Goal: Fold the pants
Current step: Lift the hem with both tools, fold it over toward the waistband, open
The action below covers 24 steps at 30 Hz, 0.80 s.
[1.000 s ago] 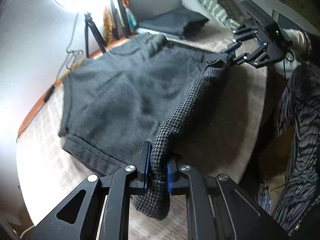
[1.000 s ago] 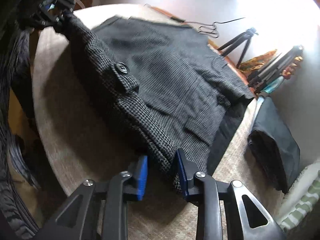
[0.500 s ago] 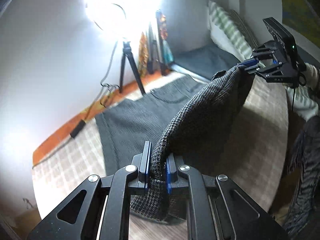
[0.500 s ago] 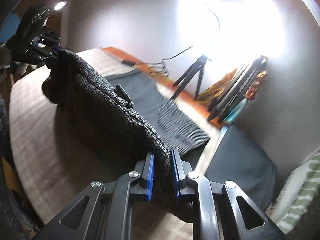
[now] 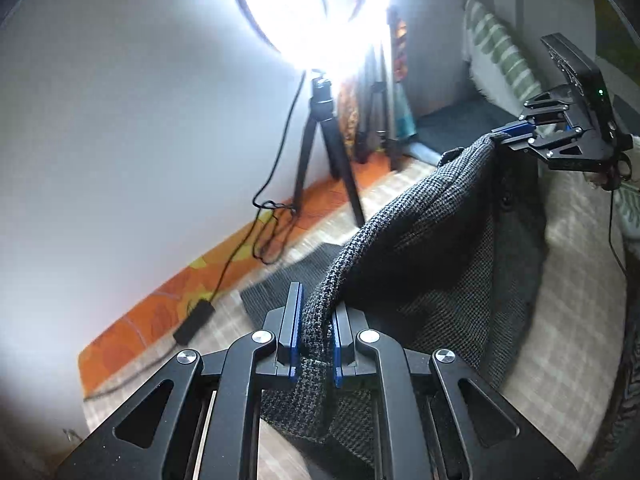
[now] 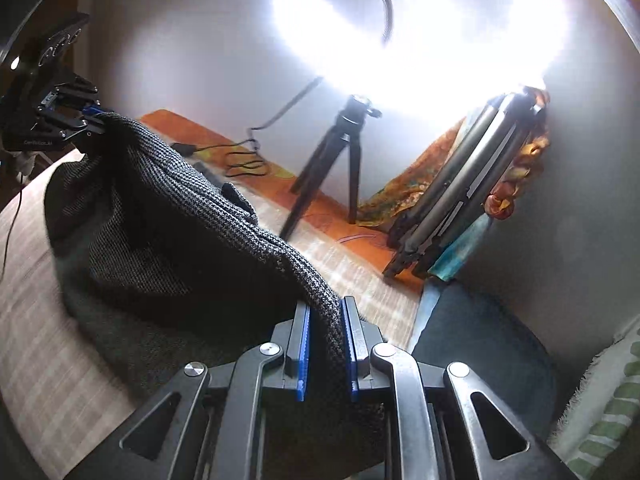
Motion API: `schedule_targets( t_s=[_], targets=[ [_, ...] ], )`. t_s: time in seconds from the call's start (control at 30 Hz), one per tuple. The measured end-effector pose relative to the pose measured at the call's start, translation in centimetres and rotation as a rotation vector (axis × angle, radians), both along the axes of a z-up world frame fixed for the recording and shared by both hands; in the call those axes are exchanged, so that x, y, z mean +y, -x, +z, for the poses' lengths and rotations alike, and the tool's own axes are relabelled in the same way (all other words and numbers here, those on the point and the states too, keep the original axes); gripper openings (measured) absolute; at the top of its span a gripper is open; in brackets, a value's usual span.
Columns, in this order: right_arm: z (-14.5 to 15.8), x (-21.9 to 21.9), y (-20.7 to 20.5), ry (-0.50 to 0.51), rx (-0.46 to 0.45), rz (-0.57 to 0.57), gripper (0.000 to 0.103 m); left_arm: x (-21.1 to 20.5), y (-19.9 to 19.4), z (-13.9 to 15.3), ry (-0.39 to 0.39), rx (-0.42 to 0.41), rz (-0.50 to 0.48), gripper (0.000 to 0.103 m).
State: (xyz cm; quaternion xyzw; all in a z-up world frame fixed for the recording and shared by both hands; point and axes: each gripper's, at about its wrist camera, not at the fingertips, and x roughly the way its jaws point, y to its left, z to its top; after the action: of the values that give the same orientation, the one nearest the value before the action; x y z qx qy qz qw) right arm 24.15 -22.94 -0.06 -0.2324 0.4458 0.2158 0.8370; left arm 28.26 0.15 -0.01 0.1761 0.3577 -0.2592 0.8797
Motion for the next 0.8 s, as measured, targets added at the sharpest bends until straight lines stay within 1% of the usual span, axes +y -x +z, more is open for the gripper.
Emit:
schedule_targets(
  t_s=[0.13,0.23,0.33,0.47,0.57,0.63,0.67,0.73,0.8],
  targets=[
    [-2.6,-0.5,-2.9,0.007,0.028,-0.027,0.013,-0.3,-3.5,-1.5,-0.017,0.014,0.002,0.010],
    [-4.7,-0.5,-4.7,0.019,0.052,-0.040,0.012,-0.6,-5.5,-3.1,-0.028,0.037,0.008,0.010],
    [-6.6,-0.4,-6.0,0.023,0.086,-0.048,0.012,-0.7,-6.9,-5.1,-0.056,0.070,0.006,0.010],
    [-9.0,0.0,-6.9,0.048,0.122,-0.055,0.012,-0.9,-8.6,-7.2,-0.058,0.110,0.009,0.011],
    [-10.4,0.0,-7.4,0.068,0.147,-0.070,0.012,-1.0,-9.3,-8.2,-0.075,0.117,0.022,0.021],
    [-11.3,0.0,-7.7,0.080,0.160,-0.079,0.012,-0.8,-9.7,-8.5,-0.092,0.112,0.050,0.036],
    [-11.5,0.0,-7.8,0.080,0.164,-0.085,0.012,-0.4,-9.8,-8.4,-0.094,0.109,0.074,0.040],
    [-11.8,-0.1,-8.1,0.074,0.172,-0.100,0.013,0.7,-10.2,-8.1,-0.084,0.102,0.109,0.056],
    [-12.1,-0.1,-8.4,0.076,0.173,-0.105,0.014,1.8,-9.8,-7.5,-0.069,0.092,0.133,0.058]
  ],
)
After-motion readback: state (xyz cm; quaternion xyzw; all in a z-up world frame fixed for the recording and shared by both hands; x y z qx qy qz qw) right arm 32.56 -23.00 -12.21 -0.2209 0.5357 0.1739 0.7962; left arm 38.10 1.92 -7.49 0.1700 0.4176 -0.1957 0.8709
